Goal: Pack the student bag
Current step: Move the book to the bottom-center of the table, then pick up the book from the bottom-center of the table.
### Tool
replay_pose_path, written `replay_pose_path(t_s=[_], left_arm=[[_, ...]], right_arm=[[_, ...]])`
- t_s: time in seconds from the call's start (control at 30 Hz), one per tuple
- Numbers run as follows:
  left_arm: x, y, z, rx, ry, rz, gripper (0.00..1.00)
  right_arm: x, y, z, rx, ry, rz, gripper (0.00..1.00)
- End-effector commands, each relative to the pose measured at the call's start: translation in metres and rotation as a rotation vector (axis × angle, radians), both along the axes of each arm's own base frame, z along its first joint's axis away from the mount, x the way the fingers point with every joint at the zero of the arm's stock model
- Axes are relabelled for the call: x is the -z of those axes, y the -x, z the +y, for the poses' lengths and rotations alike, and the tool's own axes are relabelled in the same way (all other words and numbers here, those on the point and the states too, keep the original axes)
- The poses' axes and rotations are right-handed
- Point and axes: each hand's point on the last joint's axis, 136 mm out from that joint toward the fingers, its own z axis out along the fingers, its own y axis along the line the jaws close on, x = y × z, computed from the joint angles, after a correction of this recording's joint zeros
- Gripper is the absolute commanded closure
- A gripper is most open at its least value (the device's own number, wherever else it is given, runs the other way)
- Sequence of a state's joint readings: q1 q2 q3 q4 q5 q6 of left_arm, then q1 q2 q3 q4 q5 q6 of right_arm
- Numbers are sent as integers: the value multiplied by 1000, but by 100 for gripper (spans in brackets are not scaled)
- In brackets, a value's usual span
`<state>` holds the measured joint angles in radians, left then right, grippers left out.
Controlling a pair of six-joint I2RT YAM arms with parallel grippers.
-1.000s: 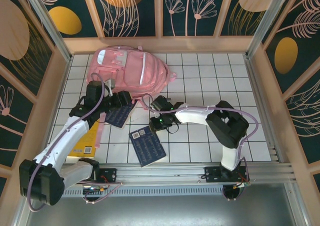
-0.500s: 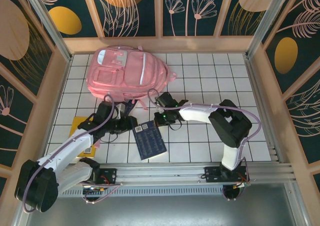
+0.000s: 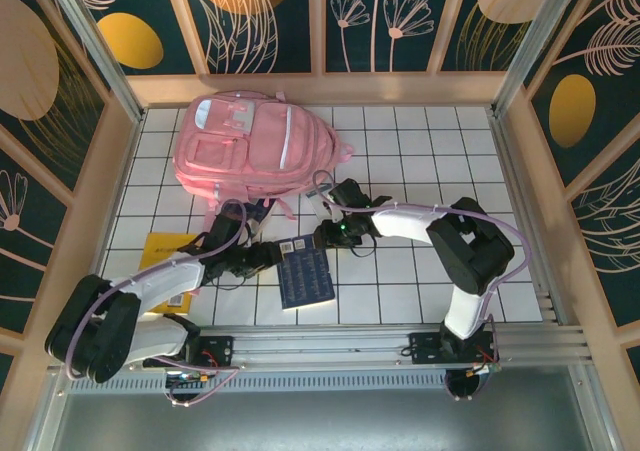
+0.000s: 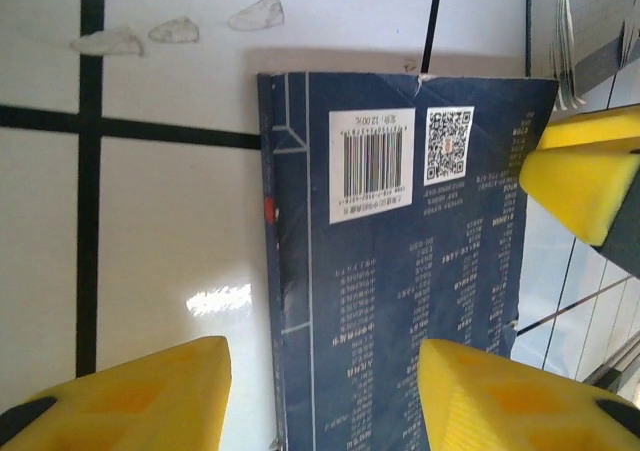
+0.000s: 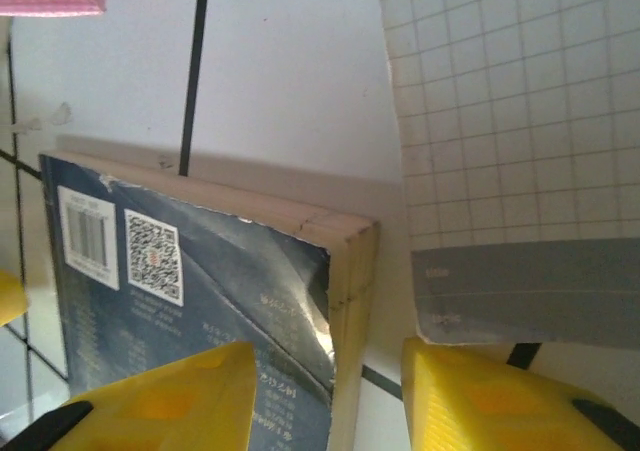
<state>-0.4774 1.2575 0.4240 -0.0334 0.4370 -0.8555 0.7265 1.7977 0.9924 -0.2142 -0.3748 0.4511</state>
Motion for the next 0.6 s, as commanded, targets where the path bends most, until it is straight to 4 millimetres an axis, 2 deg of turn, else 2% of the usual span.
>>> replay_pose_path(t_s=[0.0, 0.1, 0.27, 0.47, 0.57], left_arm=[[0, -10, -5, -21, 22, -28, 48], [7, -11, -7, -19, 24, -11, 49], [16, -10, -10, -6, 27, 16, 51], [17, -13, -10, -6, 13, 13, 52], [18, -13, -9, -6, 9, 13, 53]], right_arm=[[5, 23, 3, -37, -52, 101, 56], [3, 29, 12, -48, -112, 137, 56], [-11, 32, 23, -73, -190, 162, 59], [-32, 31, 27, -86, -250, 161, 70], [-31, 30, 26, -80, -237, 153, 75]])
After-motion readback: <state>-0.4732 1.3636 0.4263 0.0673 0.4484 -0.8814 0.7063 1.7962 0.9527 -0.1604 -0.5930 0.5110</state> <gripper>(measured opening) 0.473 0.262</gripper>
